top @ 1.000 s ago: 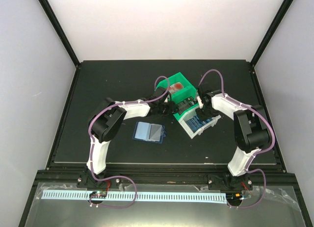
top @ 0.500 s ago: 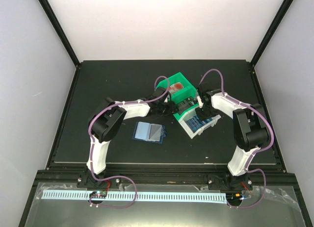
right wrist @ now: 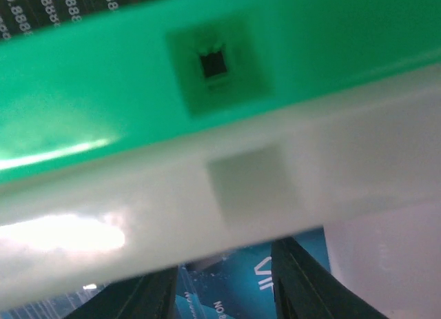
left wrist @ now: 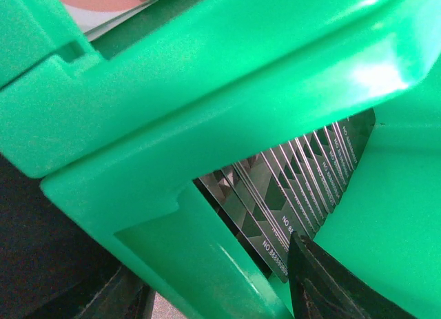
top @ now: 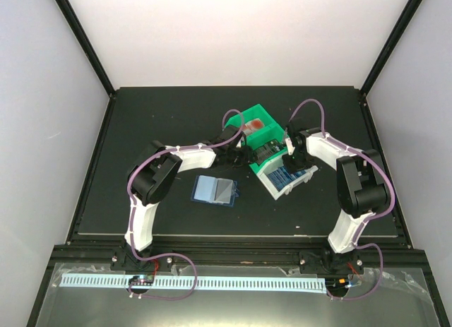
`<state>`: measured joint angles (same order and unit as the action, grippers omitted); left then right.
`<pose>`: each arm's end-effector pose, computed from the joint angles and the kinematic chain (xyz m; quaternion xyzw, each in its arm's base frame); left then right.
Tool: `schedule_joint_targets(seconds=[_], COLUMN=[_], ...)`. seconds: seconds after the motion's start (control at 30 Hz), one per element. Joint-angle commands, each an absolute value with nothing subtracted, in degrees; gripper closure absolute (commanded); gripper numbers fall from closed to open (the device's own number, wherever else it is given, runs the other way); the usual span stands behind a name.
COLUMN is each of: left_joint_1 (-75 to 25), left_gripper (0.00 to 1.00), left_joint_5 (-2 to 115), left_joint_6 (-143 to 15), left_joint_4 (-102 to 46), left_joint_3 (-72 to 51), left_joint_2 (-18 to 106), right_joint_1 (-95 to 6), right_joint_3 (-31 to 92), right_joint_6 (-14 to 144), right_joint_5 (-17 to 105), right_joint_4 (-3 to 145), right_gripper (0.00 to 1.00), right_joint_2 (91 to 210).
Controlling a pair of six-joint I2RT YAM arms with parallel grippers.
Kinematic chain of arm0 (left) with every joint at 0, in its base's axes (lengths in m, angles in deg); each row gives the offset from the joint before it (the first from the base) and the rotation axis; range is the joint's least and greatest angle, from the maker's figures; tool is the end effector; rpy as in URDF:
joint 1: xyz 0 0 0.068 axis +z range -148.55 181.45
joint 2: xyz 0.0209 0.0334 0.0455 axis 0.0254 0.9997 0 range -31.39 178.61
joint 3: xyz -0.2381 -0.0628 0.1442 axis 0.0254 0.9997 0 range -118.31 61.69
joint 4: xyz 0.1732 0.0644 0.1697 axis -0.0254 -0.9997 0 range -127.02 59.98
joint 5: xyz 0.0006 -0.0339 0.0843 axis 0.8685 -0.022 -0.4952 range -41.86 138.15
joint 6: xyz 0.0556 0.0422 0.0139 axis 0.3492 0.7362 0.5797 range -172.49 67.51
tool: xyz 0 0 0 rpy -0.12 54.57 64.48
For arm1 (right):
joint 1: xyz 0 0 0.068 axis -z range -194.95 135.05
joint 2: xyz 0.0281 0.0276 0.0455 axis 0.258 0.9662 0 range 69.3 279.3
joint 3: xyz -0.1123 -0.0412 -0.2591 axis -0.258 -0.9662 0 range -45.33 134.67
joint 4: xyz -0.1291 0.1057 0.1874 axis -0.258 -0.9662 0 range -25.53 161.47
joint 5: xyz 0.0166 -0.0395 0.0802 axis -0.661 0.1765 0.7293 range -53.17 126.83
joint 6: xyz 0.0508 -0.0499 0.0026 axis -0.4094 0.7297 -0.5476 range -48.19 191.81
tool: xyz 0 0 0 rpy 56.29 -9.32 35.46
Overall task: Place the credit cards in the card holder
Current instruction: Pick up the credit card from the storage box.
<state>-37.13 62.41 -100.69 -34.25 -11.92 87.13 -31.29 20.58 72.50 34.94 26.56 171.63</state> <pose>0.3393 -0.2892 0.1355 -0.0347 0.9302 -0.3224 0.1717 0.3104 0.0891 0.1626 -0.1464 0.9862 -0.0059 0.0772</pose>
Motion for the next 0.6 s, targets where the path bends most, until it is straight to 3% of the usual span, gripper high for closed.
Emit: schedule_joint_targets(seconds=[0.0, 0.13, 0.57], left_joint_1=[-36.6, -36.6, -36.6], left_gripper=[0.49, 0.49, 0.49], left_joint_5=[61.0, 60.9, 60.9], left_joint_6=[-97.3, -97.4, -97.4], left_joint_4=[-40.5, -40.5, -40.3], left_joint_3=[-9.6, -9.5, -9.2], left_joint_2=[89.9, 89.9, 90.0], right_joint_1=[-30.0, -30.0, -28.9], right_joint_3=[21.8, 22.0, 21.3], right_joint_6=[70.7, 69.8, 69.2], right_joint_5=[32.1, 29.9, 28.4], right_joint_4=[27.0, 27.2, 27.0], right_gripper=[0.65, 0.69, 0.7], right_joint_2=[172.4, 172.7, 169.0])
